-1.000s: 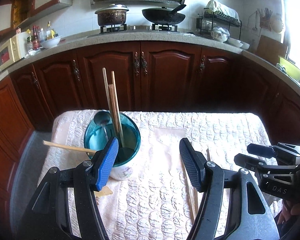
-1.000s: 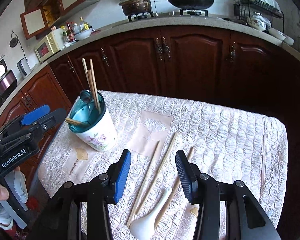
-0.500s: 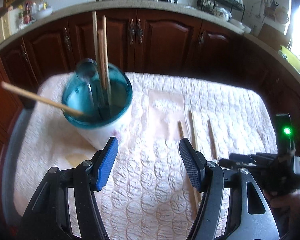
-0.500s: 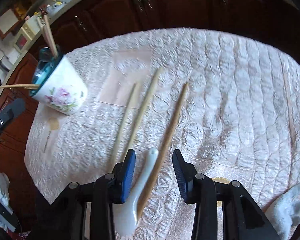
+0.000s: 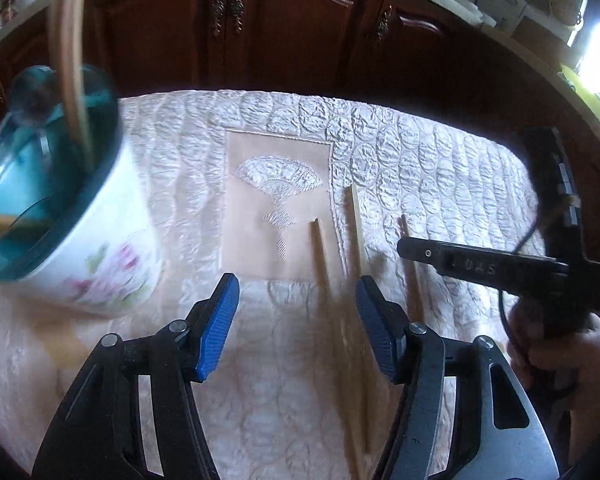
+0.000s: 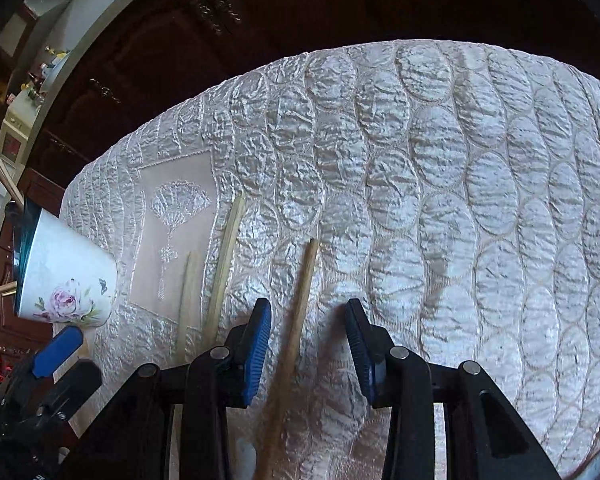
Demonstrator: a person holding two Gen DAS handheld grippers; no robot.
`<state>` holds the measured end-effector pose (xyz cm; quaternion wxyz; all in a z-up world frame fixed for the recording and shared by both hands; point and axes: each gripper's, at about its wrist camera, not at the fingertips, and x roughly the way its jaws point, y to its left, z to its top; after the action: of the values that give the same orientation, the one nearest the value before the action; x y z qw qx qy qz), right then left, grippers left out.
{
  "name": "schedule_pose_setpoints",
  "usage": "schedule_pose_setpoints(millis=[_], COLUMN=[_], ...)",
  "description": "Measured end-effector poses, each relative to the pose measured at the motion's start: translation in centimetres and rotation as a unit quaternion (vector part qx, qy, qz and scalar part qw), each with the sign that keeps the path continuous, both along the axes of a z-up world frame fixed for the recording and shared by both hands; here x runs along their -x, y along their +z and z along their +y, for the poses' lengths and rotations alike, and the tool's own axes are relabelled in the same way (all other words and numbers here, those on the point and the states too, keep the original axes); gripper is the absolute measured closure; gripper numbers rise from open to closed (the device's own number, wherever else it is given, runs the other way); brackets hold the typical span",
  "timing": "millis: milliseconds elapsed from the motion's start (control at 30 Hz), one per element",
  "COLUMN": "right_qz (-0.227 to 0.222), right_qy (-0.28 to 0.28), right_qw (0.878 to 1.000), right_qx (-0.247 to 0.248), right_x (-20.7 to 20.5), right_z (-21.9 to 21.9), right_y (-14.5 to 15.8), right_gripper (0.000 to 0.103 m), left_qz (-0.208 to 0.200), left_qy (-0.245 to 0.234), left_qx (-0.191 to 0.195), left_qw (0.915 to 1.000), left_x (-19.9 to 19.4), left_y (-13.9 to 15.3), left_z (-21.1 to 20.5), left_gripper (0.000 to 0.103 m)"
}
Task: Organize utensils
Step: 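Grasp a chopstick with the left tool while the right tool grasps another chopstick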
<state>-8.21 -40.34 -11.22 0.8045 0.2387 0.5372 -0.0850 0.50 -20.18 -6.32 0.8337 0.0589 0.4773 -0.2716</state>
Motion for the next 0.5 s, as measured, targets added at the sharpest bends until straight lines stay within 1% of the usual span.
schedule_pose_setpoints(millis=[100, 233, 267, 300, 333, 367, 400, 433, 467, 500], right_qz=[0.001, 0.004, 0.005, 0.006, 0.006, 0.006, 0.006, 0.005, 0.004, 0.002], right_qy=[0.002, 0.015, 0.019, 0.022, 0.024, 0.027, 0.033, 0.038, 0.040, 0.042], right_qw=[1.000, 1.000, 1.000, 1.000, 1.000, 1.000, 0.999, 0.999, 0.999, 0.999], right_qx=[-0.002, -0.003, 0.000, 0.001, 0.002, 0.004, 0.009, 0.007, 0.003, 0.001], right_x=[-0.5, -1.7, -2.0, -2.2, -2.5, -2.6, -2.7, -2.7, -3.2, -3.3], right_z=[-0.3, -0.5, -0.4, -0.4, -0.3, -0.2, -0.2, -0.3, -0.1, -0.2], right_y=[-0.1, -0.4, -0.5, -0.6, -0.7, -0.8, -0.9, -0.9, -1.2, -1.1], right_gripper=[0.071, 0.072, 0.073, 0.076, 0.078, 0.084, 0.092, 0.094, 0.094, 0.095], left_qz=[0.009, 0.015, 0.016, 0.021, 0.029, 0.035, 0.035, 0.030, 0.033, 0.042], left_qy=[-0.005, -0.019, -0.021, -0.024, -0.028, -0.030, -0.030, -0.031, -0.033, -0.033], left_qx=[-0.014, -0.042, -0.049, -0.055, -0.060, -0.063, -0.064, -0.061, -0.057, -0.048], left_qw=[0.9999, 0.9988, 0.9985, 0.9980, 0.9974, 0.9969, 0.9969, 0.9972, 0.9973, 0.9974], left_x=[-1.6, -3.1, -3.3, -3.6, -3.8, -4.0, -4.0, -4.1, -4.1, -4.2], left_y=[-1.3, -2.9, -3.3, -3.8, -4.3, -4.7, -4.9, -4.9, -4.8, -4.6], left_z=[-2.0, -4.6, -5.0, -5.4, -5.9, -6.1, -6.3, -6.3, -6.2, -6.0], left_gripper=[0.056, 0.056, 0.060, 0.068, 0.073, 0.081, 0.085, 0.088, 0.096, 0.097])
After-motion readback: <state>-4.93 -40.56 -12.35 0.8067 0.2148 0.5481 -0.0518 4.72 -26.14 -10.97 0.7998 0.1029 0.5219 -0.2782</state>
